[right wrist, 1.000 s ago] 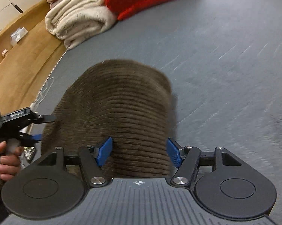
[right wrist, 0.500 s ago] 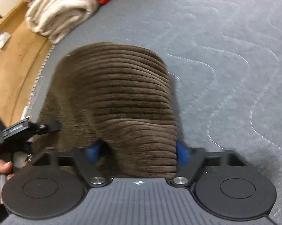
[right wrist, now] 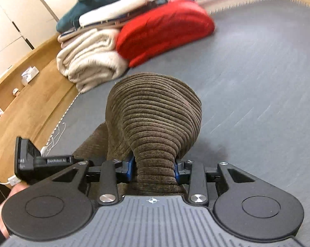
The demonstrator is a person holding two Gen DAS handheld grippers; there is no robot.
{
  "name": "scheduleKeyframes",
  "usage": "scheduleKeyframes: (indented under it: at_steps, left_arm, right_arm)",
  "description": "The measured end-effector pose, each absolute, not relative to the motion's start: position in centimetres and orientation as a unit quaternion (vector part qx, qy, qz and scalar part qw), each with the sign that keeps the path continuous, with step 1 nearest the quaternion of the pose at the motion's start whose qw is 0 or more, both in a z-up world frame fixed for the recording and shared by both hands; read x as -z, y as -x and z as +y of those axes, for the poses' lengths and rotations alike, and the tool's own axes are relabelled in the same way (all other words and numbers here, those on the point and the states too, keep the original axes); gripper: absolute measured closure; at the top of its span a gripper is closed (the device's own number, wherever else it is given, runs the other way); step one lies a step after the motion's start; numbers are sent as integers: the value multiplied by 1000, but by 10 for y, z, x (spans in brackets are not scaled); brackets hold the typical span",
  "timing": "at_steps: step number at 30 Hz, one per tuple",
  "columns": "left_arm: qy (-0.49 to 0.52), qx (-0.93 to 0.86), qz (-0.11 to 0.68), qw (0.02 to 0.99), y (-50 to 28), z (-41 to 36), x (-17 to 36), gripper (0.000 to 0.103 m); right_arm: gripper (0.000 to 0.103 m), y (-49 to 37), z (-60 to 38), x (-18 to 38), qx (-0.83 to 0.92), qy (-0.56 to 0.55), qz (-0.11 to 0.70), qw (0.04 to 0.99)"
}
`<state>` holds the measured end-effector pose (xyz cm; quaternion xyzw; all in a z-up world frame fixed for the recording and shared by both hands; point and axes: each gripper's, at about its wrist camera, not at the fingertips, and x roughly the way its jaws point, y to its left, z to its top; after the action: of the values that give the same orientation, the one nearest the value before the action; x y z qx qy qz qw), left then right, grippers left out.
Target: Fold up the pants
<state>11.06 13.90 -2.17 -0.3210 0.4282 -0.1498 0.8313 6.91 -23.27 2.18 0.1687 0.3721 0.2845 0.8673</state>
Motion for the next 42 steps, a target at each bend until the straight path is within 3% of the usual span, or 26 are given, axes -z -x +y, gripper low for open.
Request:
scheduleKeyframes:
  at_steps: [3, 5, 7, 9, 12, 16, 20, 21, 22, 24, 27, 29, 33, 37, 42]
  left_arm:
    - [318, 179, 425, 829, -127, 105, 16, 55]
    - [303, 166, 446, 826, -139, 83, 28, 44]
    - [226, 109, 470, 846, -149, 65, 39, 35]
    - [138, 27, 490, 860, -155, 53, 44, 34]
    - [169, 41, 463, 869, -148, 56, 28, 46]
    - [149, 120, 428, 884, -131, 47, 5, 58]
    - [73, 142, 518, 840, -129, 25, 50, 61]
    - [45, 138, 524, 839, -128, 18, 59, 60]
    - [33, 137, 520, 842, -126, 16, 60, 60]
    - [38, 133, 517, 845, -123, 19, 52, 60]
    - [8, 93, 499, 862, -94, 22, 37, 48]
    - [12, 75, 494, 866, -85, 24, 25, 34]
    - [17, 53, 451, 891, -66, 20, -12, 23]
    - [47, 22, 400, 915, -30, 14, -43, 18]
    - [76, 25, 361, 929, 33, -9, -60, 18]
  right_arm:
    - [67, -77, -275, -36, -272, -162, 363, 876]
    - [62, -91, -300, -30, -255, -177, 374, 874]
    - [50, -108, -319, -5, -218, -197, 422, 858]
    - [54, -125, -330, 25, -109, -156, 491, 850]
    - [56, -127, -347, 29, -6, -98, 481, 871]
    - [56, -103, -352, 7, -99, -144, 426, 888]
    - [59, -93, -334, 31, -184, -71, 491, 848]
    - [55, -92, -327, 48, -177, -32, 524, 833]
    - [45, -90, -325, 63, -169, -3, 539, 826]
    - [43, -90, -330, 71, -161, -14, 537, 828]
    - [44, -90, -335, 63, -154, -25, 532, 832]
    - [44, -84, -324, 52, -139, -1, 516, 845]
    - [43, -61, -318, 17, -124, -12, 452, 883]
    - [30, -23, -318, -11, -101, -48, 388, 915]
    - [22, 34, -315, -24, -101, -42, 320, 941]
